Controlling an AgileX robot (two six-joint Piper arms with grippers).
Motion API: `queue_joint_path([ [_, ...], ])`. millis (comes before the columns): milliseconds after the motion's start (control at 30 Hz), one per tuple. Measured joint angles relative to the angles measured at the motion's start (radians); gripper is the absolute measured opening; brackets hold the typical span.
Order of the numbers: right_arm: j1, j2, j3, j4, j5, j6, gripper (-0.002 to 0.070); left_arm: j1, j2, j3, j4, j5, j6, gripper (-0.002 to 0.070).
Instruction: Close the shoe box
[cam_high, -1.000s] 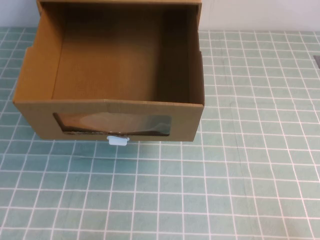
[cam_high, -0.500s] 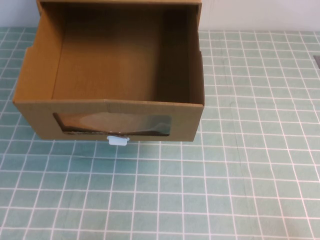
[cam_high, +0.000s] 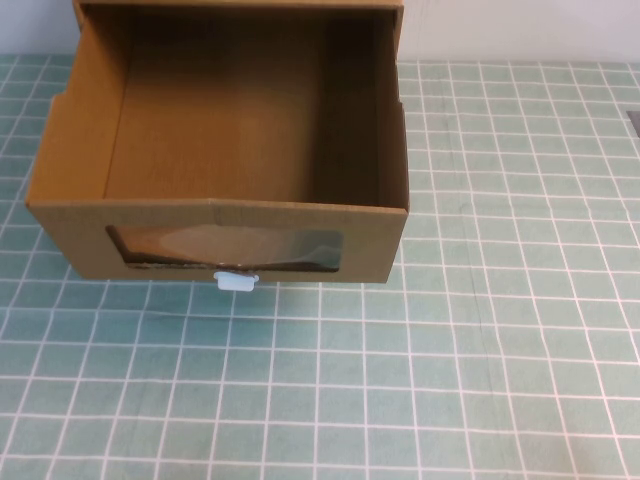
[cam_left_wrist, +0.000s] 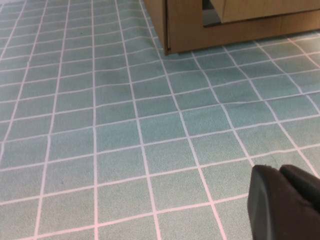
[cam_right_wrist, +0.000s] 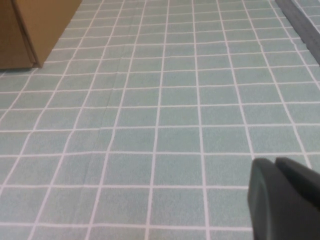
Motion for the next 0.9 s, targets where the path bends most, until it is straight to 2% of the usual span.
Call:
queue_joint_path([
  [900, 0.0, 0.0, 0.0, 0.007, 0.0, 0.0, -0.0014, 0.0, 0.0, 0.0, -0.035, -0.006, -0.004, -0.0005],
])
